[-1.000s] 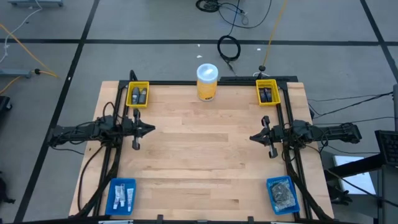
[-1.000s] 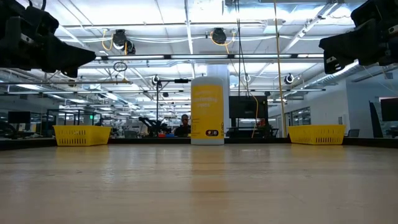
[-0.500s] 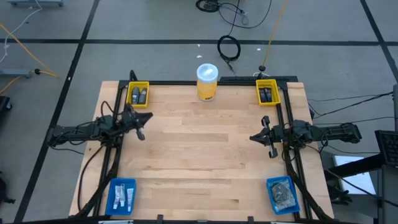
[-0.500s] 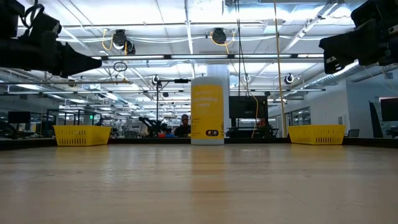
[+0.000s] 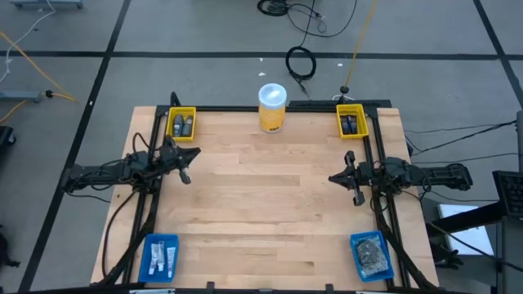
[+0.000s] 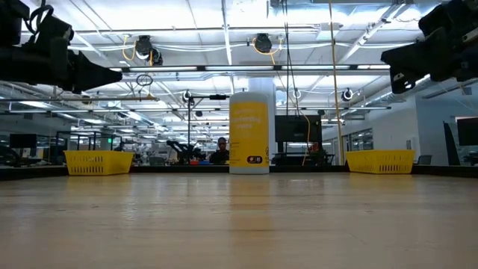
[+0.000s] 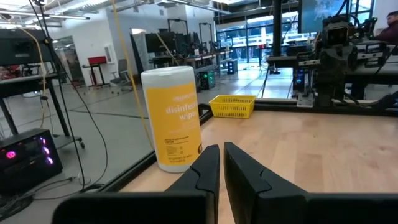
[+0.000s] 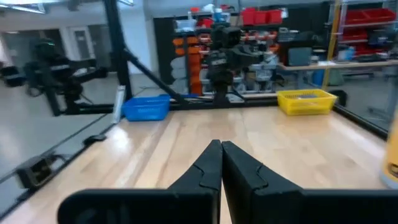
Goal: Pick & Place Travel size toiletries
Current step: Return to Home Position
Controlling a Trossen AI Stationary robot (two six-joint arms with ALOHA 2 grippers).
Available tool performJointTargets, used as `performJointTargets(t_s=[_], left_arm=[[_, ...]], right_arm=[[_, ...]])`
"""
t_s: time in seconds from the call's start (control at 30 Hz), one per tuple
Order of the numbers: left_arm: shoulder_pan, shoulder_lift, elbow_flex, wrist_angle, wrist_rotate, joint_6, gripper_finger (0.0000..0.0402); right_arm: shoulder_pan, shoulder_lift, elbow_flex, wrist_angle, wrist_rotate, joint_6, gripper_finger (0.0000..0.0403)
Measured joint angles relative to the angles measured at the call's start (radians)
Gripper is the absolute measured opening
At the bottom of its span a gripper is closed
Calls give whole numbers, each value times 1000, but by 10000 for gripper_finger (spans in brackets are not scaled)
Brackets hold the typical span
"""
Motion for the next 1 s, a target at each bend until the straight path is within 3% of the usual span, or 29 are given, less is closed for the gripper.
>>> performJointTargets(t_s=[0.3, 1.0], left_arm=[[0, 0, 0, 0, -2, 0, 26], [0, 0, 1, 0, 1, 0, 26]], right_arm=[[-13, -5, -1, -7, 9, -119, 0], [-13, 8, -1, 57, 7, -71, 0]])
